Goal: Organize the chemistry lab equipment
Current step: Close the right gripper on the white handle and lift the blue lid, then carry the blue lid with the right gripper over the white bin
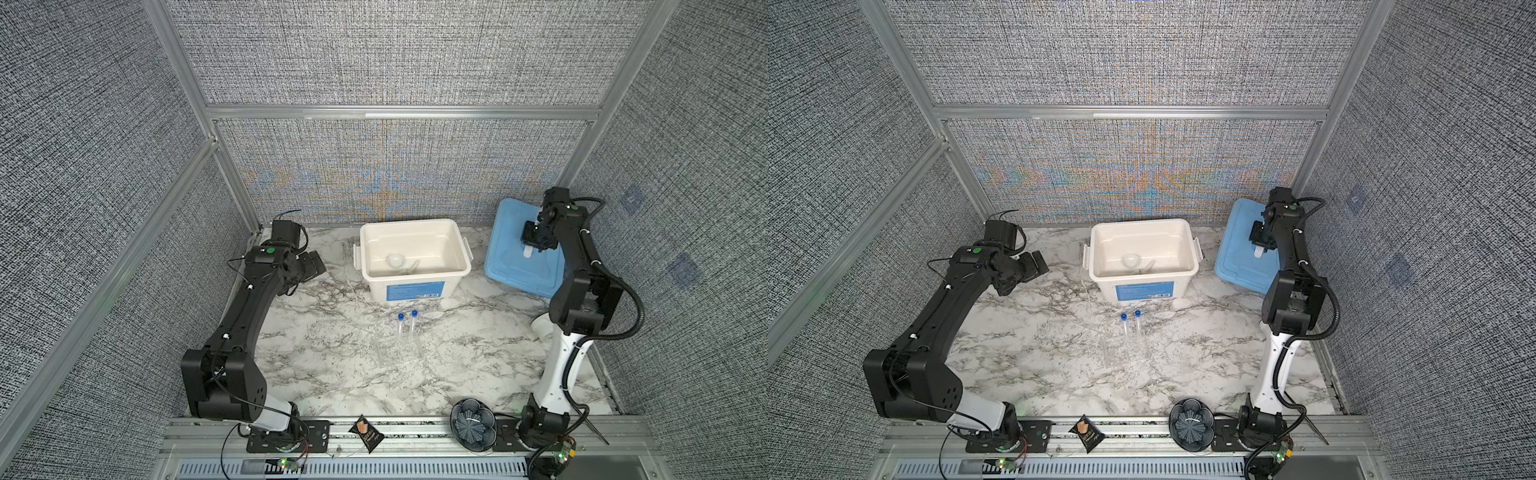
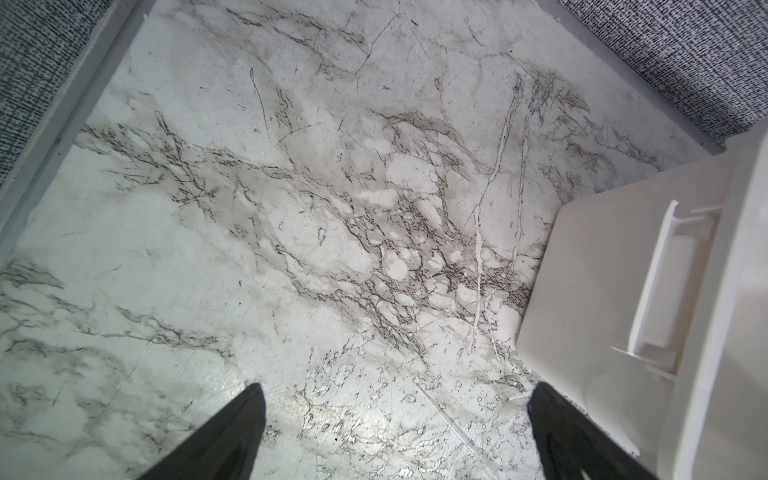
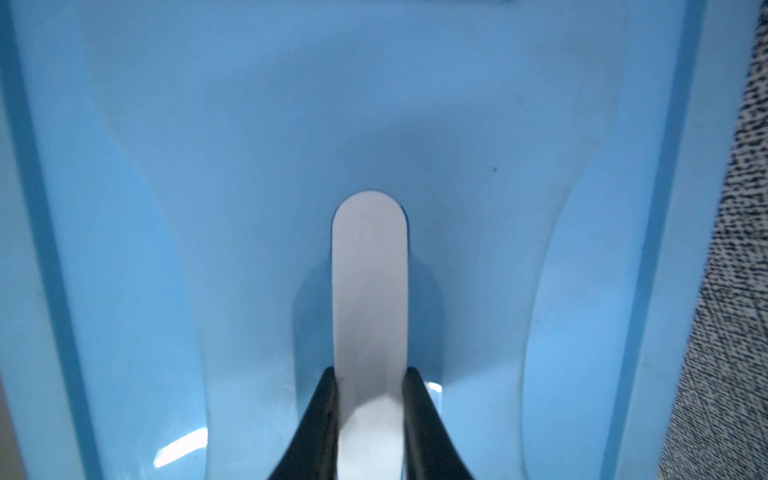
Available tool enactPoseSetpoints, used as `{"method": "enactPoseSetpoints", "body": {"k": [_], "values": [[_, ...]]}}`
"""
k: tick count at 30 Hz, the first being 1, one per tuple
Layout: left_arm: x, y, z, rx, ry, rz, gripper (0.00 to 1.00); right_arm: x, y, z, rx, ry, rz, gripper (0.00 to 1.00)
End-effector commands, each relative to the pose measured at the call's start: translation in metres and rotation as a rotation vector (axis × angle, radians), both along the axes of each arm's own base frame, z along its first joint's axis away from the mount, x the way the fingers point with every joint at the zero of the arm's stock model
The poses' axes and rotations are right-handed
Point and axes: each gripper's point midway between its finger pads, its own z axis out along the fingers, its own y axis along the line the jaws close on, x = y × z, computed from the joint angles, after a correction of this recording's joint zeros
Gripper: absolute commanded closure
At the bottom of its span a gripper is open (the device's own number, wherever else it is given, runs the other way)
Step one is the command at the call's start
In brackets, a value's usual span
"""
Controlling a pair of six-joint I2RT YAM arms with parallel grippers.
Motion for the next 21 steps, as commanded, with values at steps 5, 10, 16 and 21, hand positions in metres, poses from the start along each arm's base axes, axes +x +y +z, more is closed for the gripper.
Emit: {"method": "enactPoseSetpoints", "body": {"k": [5, 10, 16, 21], "values": [[0.001, -0.003, 0.002, -0.016, -0.013, -0.009, 0.01, -0.005, 0.016, 0.044, 0.036, -0.091, 0.02, 0.78], [0.004, -0.007, -0.003, -0.037, -0.007, -0.017, 0.01, -0.008, 0.036, 0.069, 0.037, -0.14, 0.081, 0.78], [0.005, -0.01, -0.004, -0.052, -0.005, -0.021, 0.01, -0.012, 0.075, 0.098, 0.022, -0.183, 0.202, 0.78], [0.004, -0.008, -0.007, -0.038, -0.004, -0.025, 0.01, -0.018, 0.112, 0.117, 0.048, -0.216, 0.357, 0.79]]}}
